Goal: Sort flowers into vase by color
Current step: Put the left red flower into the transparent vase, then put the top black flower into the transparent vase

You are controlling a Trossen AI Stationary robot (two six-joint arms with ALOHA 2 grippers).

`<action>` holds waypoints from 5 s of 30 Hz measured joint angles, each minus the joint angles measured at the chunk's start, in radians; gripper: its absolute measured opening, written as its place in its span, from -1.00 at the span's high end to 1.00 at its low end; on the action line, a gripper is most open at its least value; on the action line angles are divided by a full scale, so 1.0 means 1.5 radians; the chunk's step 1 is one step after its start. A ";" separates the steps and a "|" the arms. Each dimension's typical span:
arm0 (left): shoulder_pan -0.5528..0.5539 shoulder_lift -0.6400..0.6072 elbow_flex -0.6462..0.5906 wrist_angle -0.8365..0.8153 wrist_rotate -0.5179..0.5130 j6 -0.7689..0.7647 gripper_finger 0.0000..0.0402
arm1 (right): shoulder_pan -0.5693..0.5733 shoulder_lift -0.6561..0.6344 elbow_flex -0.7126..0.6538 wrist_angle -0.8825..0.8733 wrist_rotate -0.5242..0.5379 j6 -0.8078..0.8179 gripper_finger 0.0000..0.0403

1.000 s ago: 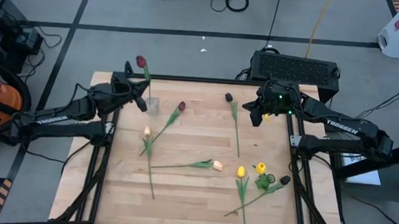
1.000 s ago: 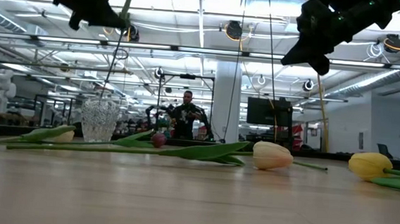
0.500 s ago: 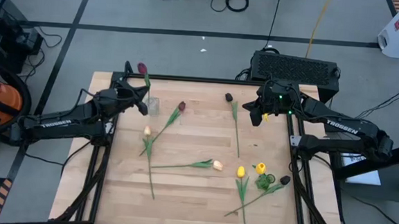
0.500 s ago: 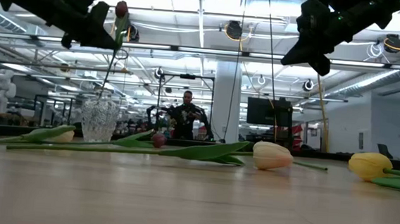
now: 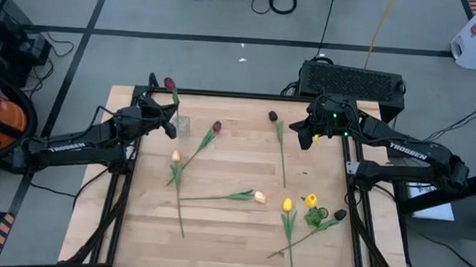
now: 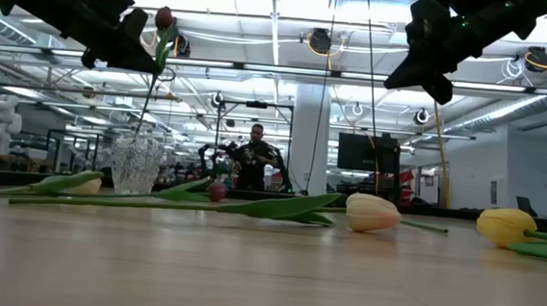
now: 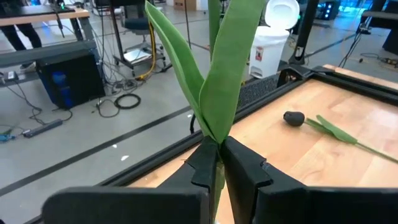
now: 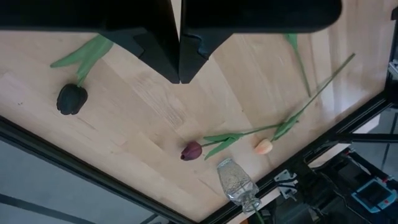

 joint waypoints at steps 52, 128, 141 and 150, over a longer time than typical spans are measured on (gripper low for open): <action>-0.117 0.242 0.314 -0.355 0.081 -0.375 0.13 | 0.000 0.000 0.000 -0.001 -0.004 -0.036 1.00; -0.229 0.477 0.372 -0.288 0.048 -0.444 0.12 | -0.035 0.496 0.321 -0.414 0.170 0.171 0.91; -0.229 0.477 0.372 -0.289 0.066 -0.406 0.12 | -0.029 0.540 0.321 -0.389 0.120 0.175 0.36; -0.229 0.477 0.372 -0.290 0.081 -0.405 0.12 | -0.007 0.541 0.262 -0.314 0.116 0.207 0.01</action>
